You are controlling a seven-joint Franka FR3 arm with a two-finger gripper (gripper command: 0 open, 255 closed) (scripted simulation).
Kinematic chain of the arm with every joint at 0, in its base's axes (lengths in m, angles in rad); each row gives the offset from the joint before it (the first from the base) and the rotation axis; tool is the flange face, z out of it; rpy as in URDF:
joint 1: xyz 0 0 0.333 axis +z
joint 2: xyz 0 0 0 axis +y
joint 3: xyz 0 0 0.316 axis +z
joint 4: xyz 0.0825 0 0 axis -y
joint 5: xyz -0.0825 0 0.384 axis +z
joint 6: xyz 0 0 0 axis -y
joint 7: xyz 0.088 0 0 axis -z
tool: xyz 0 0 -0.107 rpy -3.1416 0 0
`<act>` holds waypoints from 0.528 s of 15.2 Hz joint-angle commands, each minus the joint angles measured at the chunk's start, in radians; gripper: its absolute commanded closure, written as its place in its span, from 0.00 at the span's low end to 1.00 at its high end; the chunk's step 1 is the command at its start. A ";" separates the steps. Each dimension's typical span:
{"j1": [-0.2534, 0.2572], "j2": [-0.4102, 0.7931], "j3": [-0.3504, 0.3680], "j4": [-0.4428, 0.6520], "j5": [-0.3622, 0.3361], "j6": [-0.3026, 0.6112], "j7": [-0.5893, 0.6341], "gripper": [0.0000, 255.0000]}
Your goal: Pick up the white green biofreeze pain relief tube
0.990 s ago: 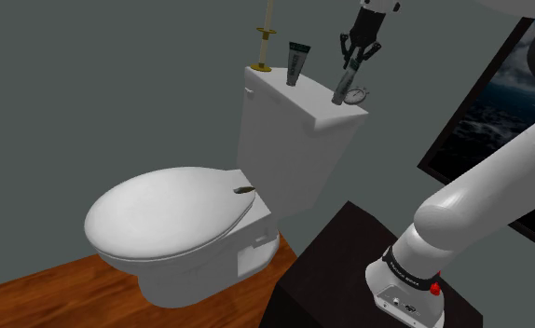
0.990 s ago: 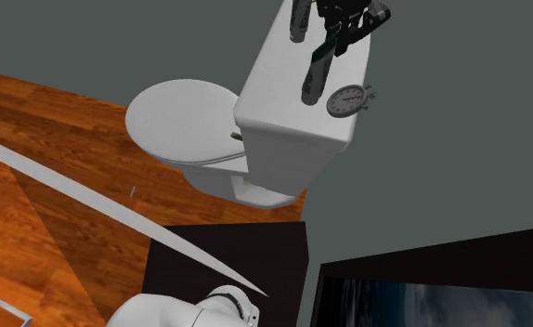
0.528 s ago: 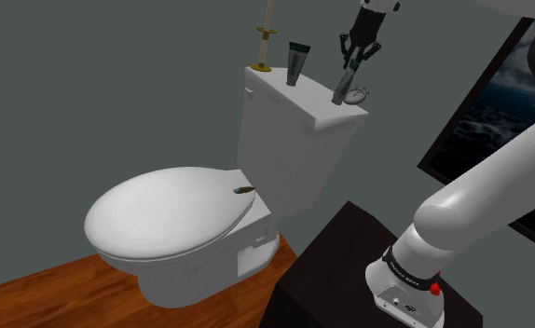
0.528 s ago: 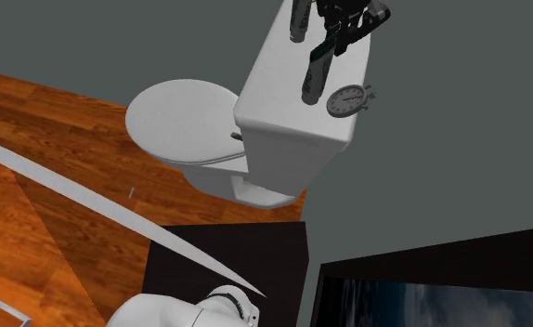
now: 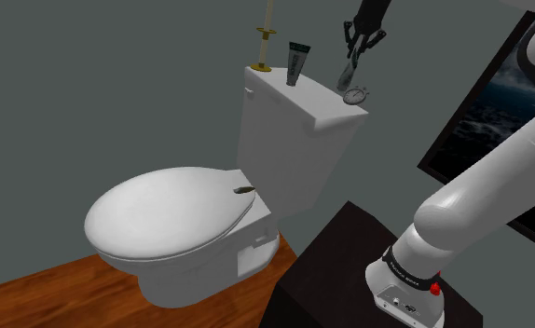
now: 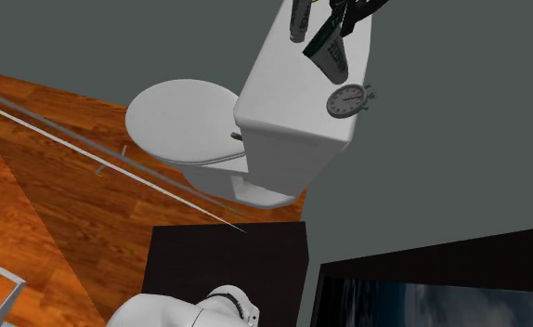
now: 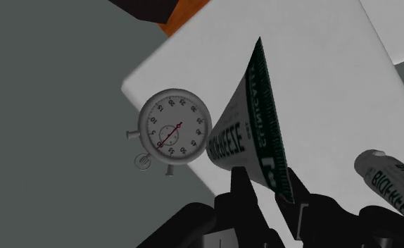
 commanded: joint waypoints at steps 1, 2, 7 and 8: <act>0.000 0.013 0.000 0.046 0.002 -0.033 -0.002 1.00; 0.000 0.020 -0.001 0.068 0.003 -0.048 -0.003 1.00; -0.001 0.060 -0.004 0.186 0.009 -0.126 -0.010 1.00; -0.001 0.061 -0.004 0.189 0.009 -0.129 -0.010 1.00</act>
